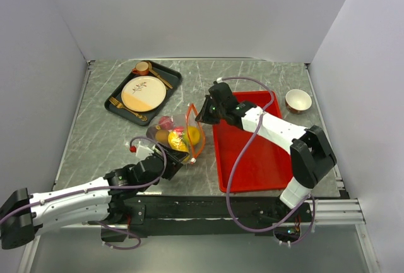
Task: Place the food in the zip-top bag and seal the zipper
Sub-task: Zip the zipper food storage bag at the center of the board.
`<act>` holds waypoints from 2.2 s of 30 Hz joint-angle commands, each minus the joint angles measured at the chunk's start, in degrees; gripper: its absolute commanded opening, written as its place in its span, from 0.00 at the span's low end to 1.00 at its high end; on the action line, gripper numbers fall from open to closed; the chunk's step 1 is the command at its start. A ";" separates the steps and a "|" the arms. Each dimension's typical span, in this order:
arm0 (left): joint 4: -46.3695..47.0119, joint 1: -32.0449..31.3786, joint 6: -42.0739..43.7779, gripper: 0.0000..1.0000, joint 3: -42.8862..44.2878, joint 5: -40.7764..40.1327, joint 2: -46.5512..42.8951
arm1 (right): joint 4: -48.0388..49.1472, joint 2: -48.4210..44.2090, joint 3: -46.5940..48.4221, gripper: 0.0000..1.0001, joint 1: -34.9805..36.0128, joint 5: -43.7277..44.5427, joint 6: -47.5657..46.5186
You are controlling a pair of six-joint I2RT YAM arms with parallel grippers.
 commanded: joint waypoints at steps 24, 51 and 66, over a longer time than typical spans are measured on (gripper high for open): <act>5.74 -2.41 -9.61 0.44 -3.56 -4.92 -2.15 | 2.26 -5.90 -3.42 0.07 2.19 -0.09 1.07; -1.55 -2.41 -11.20 0.01 -6.11 -4.83 -9.10 | -0.73 -4.06 -0.43 0.09 2.37 2.47 -1.04; 2.13 -2.41 -2.77 0.01 -5.14 -5.89 -7.95 | -3.98 -32.26 -20.71 0.68 4.73 4.05 7.92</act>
